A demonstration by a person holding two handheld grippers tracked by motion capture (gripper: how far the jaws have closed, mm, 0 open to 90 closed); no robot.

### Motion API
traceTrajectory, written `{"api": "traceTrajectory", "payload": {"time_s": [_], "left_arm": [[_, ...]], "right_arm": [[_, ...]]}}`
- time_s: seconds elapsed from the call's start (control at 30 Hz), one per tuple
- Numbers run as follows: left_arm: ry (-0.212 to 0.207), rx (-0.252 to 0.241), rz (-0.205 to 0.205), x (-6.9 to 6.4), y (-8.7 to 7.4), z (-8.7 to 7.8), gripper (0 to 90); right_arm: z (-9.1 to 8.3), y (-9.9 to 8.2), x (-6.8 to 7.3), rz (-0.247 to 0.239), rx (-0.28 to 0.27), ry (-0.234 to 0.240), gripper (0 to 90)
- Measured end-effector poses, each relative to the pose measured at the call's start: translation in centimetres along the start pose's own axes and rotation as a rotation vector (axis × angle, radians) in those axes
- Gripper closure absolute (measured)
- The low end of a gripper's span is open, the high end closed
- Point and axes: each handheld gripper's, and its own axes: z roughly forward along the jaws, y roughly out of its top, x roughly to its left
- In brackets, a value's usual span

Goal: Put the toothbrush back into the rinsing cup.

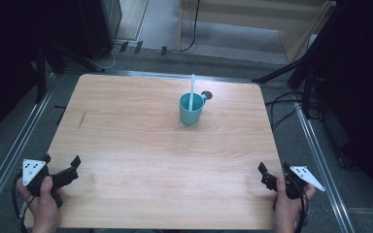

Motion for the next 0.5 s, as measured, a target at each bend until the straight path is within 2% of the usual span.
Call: {"api": "traceTrajectory", "payload": {"time_s": [0.1, 0.27, 0.4, 0.5], "left_arm": [[0.0, 0.0, -0.004, 0.0, 0.0, 0.0, 0.0], [-0.002, 0.005, -0.003, 0.0, 0.0, 0.1, 0.0], [-0.005, 0.008, -0.005, 0.1, 0.0, 0.1, 0.0], [-0.003, 0.011, -0.007, 0.1, 0.1, 0.1, 0.0]], "right_arm": [[-0.4, -0.1, -0.2, -0.031, 0.004, -0.007, 0.0], [-0.9, -0.3, -0.3, -0.039, -0.011, 0.011, 0.9], [-0.8, -0.4, 0.5, -0.109, -0.004, -0.02, 0.9], [-0.7, -0.4, 0.7, -0.126, 0.002, -0.021, 0.9]]}}
